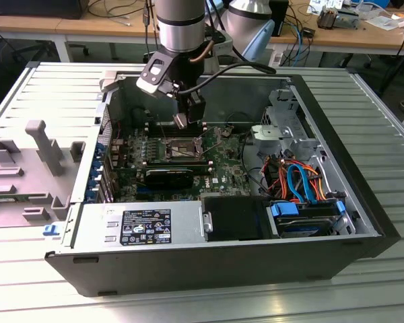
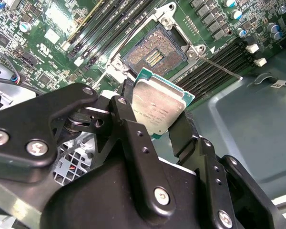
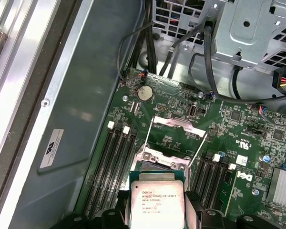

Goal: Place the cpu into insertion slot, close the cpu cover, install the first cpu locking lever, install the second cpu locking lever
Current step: 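Place the cpu into insertion slot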

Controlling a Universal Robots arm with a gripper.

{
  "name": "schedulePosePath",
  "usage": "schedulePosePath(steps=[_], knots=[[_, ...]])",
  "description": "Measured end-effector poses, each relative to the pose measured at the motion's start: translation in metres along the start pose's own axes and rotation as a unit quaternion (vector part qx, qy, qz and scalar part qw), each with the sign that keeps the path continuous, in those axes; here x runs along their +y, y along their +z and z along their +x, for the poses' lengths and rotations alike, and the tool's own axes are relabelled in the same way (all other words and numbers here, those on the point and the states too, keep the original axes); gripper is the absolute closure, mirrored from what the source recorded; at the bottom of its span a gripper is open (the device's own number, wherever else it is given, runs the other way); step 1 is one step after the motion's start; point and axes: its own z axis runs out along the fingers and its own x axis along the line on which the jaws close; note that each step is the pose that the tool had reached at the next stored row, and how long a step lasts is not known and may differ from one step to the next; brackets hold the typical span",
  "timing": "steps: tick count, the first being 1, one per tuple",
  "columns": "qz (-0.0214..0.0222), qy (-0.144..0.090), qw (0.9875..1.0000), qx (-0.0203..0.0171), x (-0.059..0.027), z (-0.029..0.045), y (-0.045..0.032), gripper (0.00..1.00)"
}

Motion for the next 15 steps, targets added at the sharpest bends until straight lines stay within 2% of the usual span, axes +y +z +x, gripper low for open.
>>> schedulePosePath(steps=[15], knots=[[-0.0003, 0.016, 0.9999, -0.0014, -0.0003, 0.0001, 0.0001, 0.45]])
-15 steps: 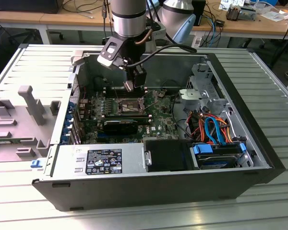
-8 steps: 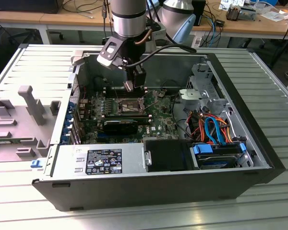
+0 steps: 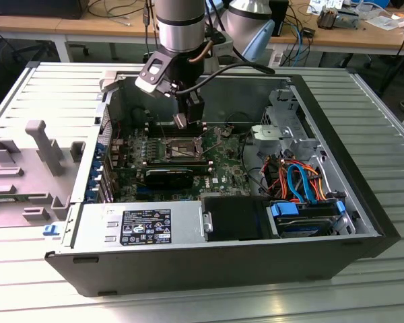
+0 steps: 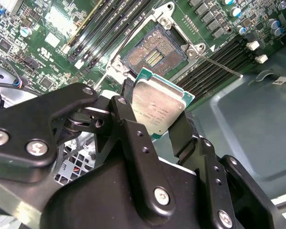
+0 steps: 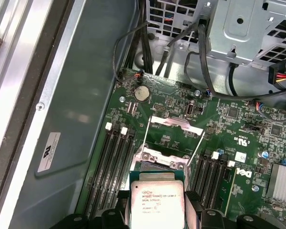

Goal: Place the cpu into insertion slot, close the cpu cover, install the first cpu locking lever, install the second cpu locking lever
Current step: 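Place the cpu into insertion slot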

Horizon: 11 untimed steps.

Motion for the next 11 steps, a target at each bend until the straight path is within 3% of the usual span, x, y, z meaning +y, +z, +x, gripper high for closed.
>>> schedulePosePath(steps=[11], knots=[[-0.0002, 0.01, 1.0, -0.0009, 0.0, 0.0, 0.0001, 0.45]])
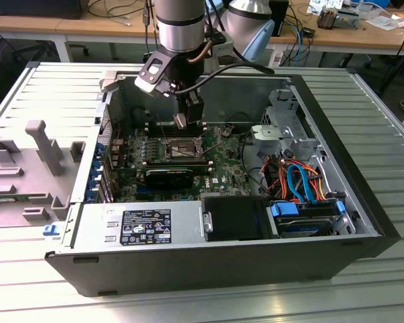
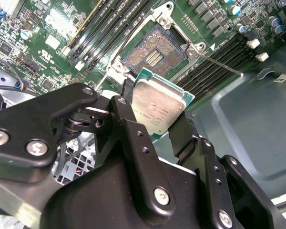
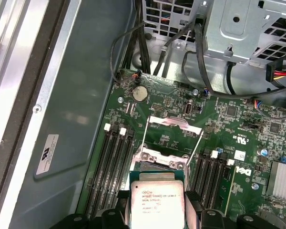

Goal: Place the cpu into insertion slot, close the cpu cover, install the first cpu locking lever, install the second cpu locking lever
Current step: 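Place the cpu into insertion slot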

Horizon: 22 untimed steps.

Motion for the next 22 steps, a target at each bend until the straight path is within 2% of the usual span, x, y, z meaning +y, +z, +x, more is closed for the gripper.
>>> schedulePosePath(steps=[22], knots=[[-0.0003, 0.014, 0.9999, -0.0013, 0.0, 0.0, 0.0001, 0.45]])
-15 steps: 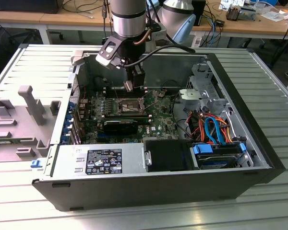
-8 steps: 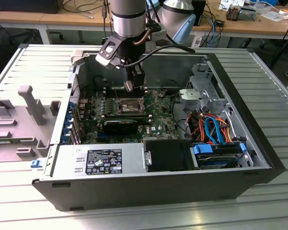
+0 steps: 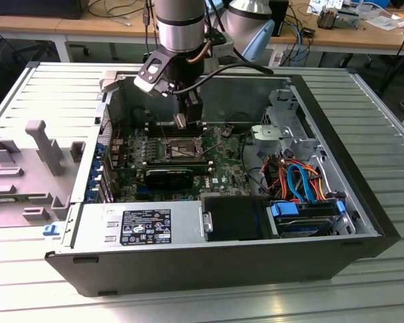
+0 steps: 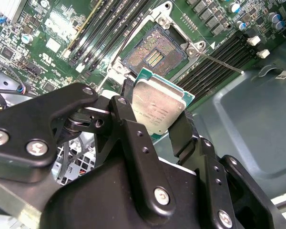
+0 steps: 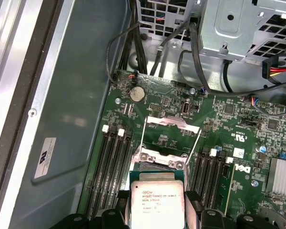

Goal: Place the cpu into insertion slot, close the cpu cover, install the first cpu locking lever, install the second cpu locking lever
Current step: 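Place the cpu into insertion slot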

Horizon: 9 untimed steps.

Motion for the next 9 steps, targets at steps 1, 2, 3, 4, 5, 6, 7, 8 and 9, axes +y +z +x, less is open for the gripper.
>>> schedulePosePath(steps=[1, 2, 3, 4, 5, 6, 7, 8, 9], knots=[[0.0, 0.001, 1.0, -0.0001, 0.0, 0.0, 0.0, 0.45], [0.0, 0.001, 1.0, -0.0001, 0.0, 0.0, 0.0, 0.45], [-0.0001, 0.002, 1.0, -0.0001, 0.0, 0.0, 0.0, 0.45], [0.0, 0.002, 1.0, -0.0002, 0.0, 0.0, 0.0, 0.45], [-0.0001, 0.003, 1.0, -0.0002, 0.0, 0.0, 0.0, 0.45], [-0.0001, 0.003, 1.0, -0.0003, 0.0, 0.0, 0.0, 0.45], [-0.0001, 0.004, 1.0, -0.0003, 0.0, 0.0, 0.0001, 0.45], [-0.0001, 0.004, 1.0, -0.0003, 0.0, 0.0, 0.0001, 0.45], [-0.0001, 0.005, 1.0, -0.0004, 0.0, 0.0, 0.0001, 0.45]])
